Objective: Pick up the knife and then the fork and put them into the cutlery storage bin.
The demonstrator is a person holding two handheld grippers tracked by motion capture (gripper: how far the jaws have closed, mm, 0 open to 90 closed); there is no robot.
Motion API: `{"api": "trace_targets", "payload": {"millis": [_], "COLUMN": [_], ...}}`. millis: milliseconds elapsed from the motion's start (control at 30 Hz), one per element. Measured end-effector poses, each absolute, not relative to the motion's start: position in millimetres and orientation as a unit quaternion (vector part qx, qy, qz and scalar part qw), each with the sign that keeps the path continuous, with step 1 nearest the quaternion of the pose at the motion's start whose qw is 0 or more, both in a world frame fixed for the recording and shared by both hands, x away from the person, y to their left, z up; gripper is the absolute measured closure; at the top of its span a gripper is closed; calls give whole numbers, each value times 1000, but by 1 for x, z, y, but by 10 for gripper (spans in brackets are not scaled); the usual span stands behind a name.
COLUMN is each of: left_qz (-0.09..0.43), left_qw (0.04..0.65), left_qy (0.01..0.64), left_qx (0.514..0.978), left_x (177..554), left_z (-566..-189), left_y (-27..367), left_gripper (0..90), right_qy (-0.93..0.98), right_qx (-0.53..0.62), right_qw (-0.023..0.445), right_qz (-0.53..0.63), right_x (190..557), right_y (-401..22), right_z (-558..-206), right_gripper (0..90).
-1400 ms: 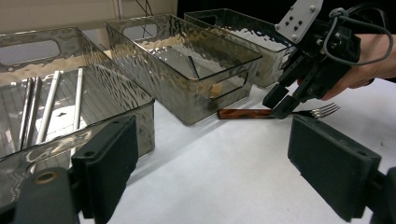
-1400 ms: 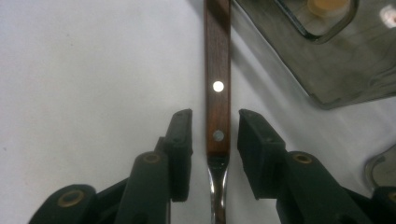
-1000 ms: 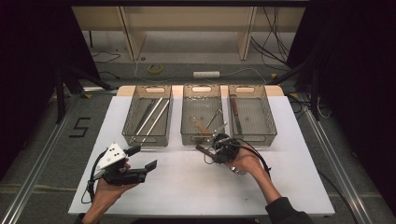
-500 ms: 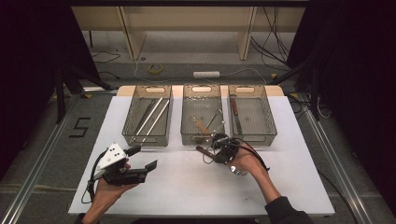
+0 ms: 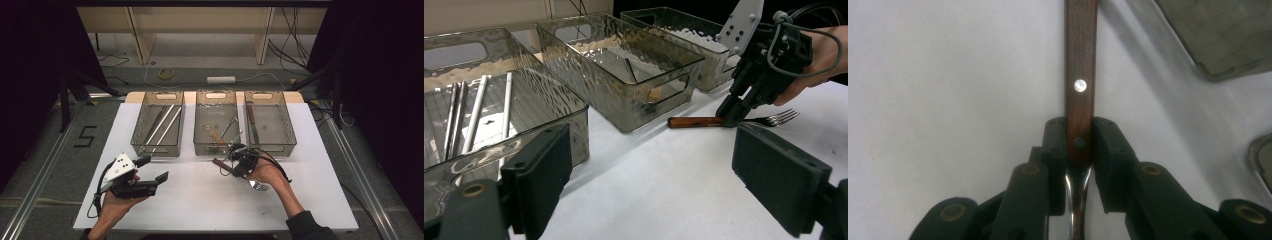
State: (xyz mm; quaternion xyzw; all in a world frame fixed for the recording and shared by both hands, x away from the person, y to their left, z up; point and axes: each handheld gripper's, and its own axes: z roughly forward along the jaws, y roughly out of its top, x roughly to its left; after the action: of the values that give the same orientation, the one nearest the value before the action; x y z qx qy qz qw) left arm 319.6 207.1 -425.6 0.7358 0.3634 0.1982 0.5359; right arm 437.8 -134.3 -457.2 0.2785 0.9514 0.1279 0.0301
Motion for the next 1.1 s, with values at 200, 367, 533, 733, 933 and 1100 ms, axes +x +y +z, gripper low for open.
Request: {"api": "trace_targets", "payload": {"millis": [200, 367, 533, 733, 933, 1100], "left_qz": [199, 199, 199, 200, 200, 200], "left_qw": [535, 535, 535, 533, 535, 534], "left_qy": [362, 362, 362, 360, 360, 362], "left_qx": [737, 737, 737, 739, 738, 738], "left_x": [319, 319, 319, 319, 319, 319], "left_z": [-426, -426, -426, -425, -425, -425], "left_y": [207, 206, 206, 206, 206, 207], "left_gripper": [162, 162, 162, 162, 162, 163], "right_qy": [952, 953, 954, 956, 957, 956], "right_qx": [280, 278, 278, 271, 267, 269], "right_qw": [28, 31, 30, 34, 40, 41], "right_qz": [122, 115, 110, 103, 102, 107], "right_x": [438, 439, 439, 439, 438, 438], "right_y": [-133, -130, -129, -127, -126, -129], "right_z": [-457, -457, -457, -457, -456, -454], "right_gripper": [769, 770, 772, 776, 779, 780]}}
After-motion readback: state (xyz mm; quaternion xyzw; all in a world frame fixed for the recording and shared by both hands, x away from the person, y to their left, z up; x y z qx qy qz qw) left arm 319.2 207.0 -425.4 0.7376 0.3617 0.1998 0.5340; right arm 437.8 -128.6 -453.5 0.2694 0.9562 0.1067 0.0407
